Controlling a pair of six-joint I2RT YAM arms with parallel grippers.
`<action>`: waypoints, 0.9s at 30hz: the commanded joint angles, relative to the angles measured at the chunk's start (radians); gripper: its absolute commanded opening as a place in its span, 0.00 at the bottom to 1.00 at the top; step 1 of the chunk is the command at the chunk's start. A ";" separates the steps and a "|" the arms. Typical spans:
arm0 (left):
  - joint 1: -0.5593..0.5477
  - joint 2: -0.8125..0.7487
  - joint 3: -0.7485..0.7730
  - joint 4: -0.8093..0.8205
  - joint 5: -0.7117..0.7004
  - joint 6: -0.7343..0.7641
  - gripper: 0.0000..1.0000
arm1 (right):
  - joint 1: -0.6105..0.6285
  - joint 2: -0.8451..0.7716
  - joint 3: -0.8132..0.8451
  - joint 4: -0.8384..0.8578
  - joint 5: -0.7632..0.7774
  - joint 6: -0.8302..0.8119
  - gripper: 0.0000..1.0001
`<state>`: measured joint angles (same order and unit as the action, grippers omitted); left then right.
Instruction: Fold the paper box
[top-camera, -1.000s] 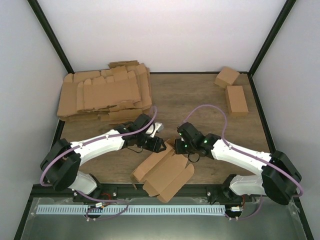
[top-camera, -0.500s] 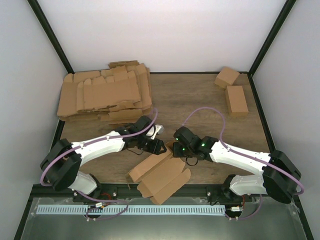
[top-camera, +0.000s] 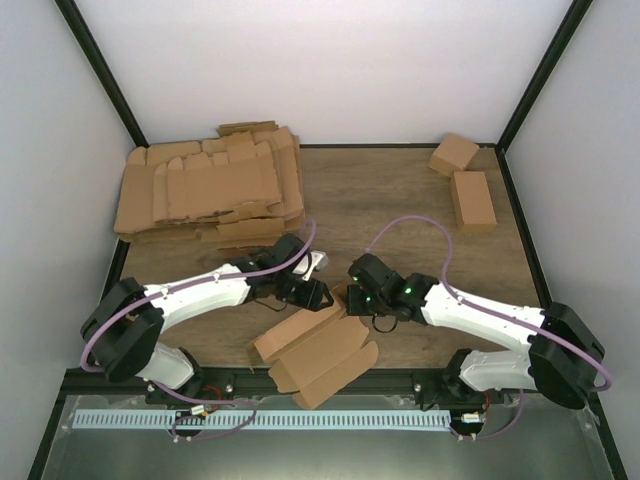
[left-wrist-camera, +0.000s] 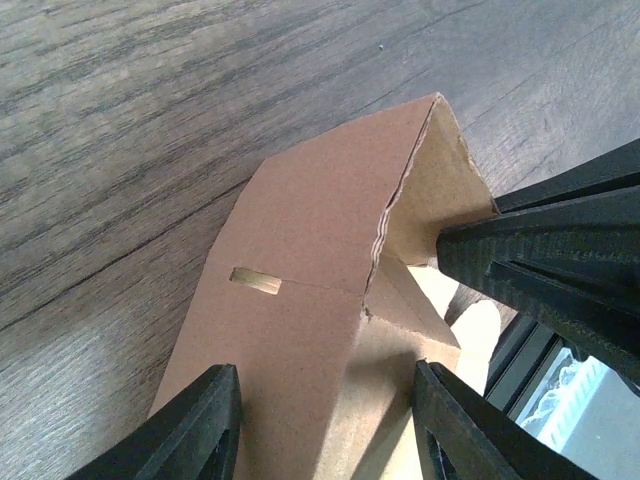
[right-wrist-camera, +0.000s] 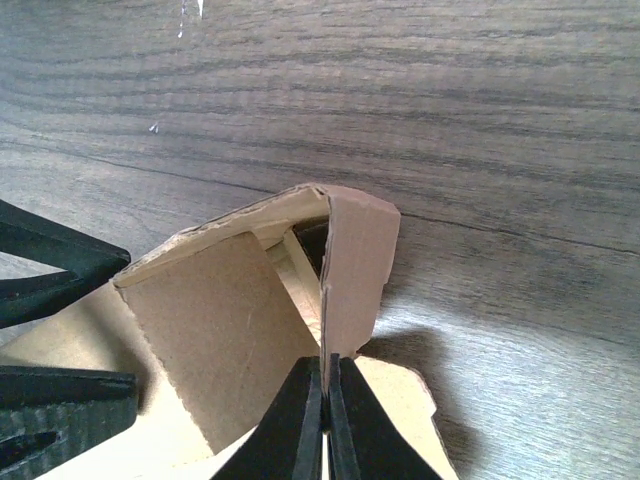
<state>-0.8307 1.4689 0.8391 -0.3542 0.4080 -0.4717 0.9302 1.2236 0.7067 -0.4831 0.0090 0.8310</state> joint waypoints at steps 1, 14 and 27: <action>-0.007 0.006 -0.023 0.028 -0.033 -0.009 0.49 | 0.018 -0.012 -0.001 0.014 -0.062 0.031 0.03; -0.007 0.010 -0.014 0.019 -0.033 -0.003 0.48 | 0.018 -0.041 0.026 -0.045 -0.031 -0.030 0.21; 0.000 -0.005 0.071 -0.065 0.002 0.029 0.57 | -0.047 -0.105 0.056 -0.055 0.058 -0.193 0.36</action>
<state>-0.8356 1.4693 0.8661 -0.3737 0.3981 -0.4683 0.9161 1.1316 0.7269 -0.5453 0.0280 0.7078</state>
